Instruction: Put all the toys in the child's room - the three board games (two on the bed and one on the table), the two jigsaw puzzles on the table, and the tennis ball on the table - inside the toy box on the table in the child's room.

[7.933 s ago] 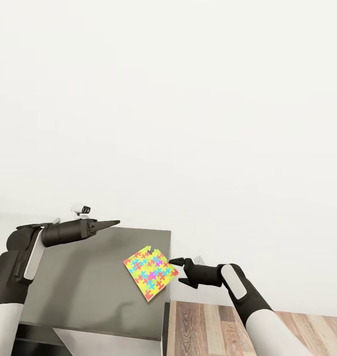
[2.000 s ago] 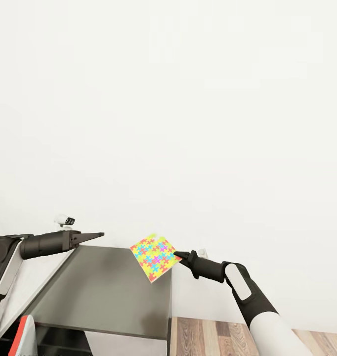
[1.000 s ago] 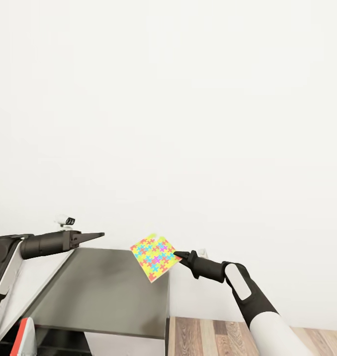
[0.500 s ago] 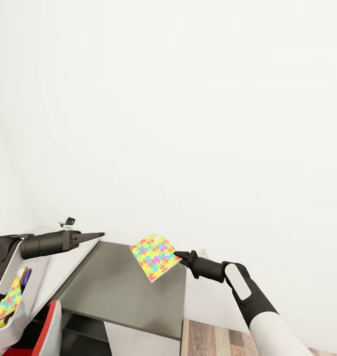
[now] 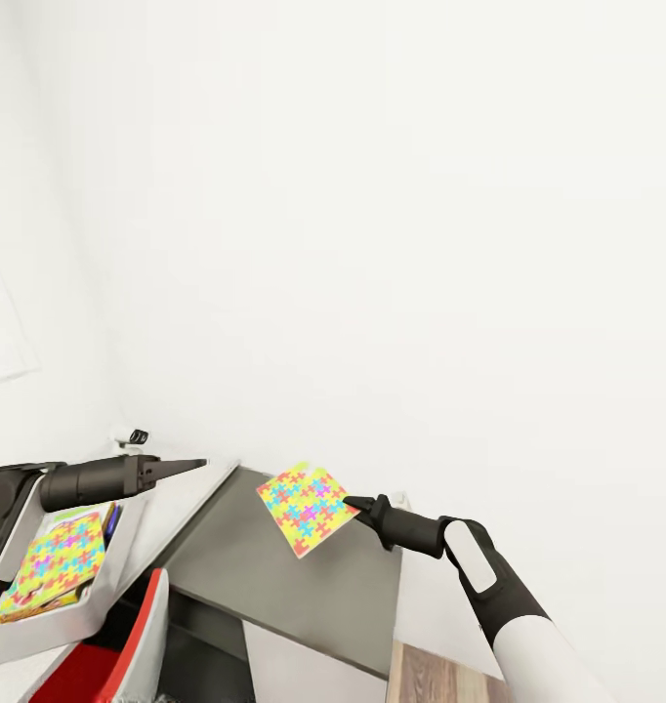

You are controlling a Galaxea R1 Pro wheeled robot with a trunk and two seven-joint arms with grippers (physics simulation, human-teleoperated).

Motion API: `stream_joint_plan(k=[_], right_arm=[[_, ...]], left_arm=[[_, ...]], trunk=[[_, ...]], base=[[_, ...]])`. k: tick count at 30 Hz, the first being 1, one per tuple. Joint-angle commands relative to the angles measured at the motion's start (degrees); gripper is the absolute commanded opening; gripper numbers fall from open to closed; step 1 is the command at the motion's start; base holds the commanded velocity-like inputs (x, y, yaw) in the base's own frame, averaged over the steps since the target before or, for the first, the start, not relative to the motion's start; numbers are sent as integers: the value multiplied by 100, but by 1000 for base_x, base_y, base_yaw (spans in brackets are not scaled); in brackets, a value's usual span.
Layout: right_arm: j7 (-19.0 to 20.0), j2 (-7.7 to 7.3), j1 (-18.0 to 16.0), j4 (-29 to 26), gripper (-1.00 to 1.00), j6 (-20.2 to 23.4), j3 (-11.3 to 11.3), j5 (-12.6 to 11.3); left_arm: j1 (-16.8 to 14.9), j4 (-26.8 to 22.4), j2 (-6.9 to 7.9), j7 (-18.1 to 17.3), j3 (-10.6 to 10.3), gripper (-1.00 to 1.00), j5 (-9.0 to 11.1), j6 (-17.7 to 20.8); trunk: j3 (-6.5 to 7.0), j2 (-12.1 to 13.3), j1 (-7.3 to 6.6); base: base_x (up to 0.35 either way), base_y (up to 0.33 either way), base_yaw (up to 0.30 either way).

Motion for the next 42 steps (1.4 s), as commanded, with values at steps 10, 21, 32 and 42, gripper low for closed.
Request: stream_joint_plan(k=[10, 21, 32, 42], right_arm=[[109, -6, -11, -421, -100, 40, -17, 5], [143, -21, -29, -1337, -100, 53, -15, 11], [88, -27, -34, -1340, -100, 64, -22, 74], [132, -23, -34, -1358, -100, 44, -17, 66]], left_arm=[[-2, 2, 13, -13, 14, 100, 32, 60], [-3, 2, 70, -25, 55, 100, 47, 60], [50, 24, 489, -926, 303, 100, 46, 60], [50, 76, 496, -926, 355, 100, 33, 60]], trunk=[[0, -4, 2], [0, -4, 2], [0, -4, 2], [0, -4, 2]], base=[[0, 0, 166], [0, 0, 3], [0, 0, 0], [0, 0, 0]])
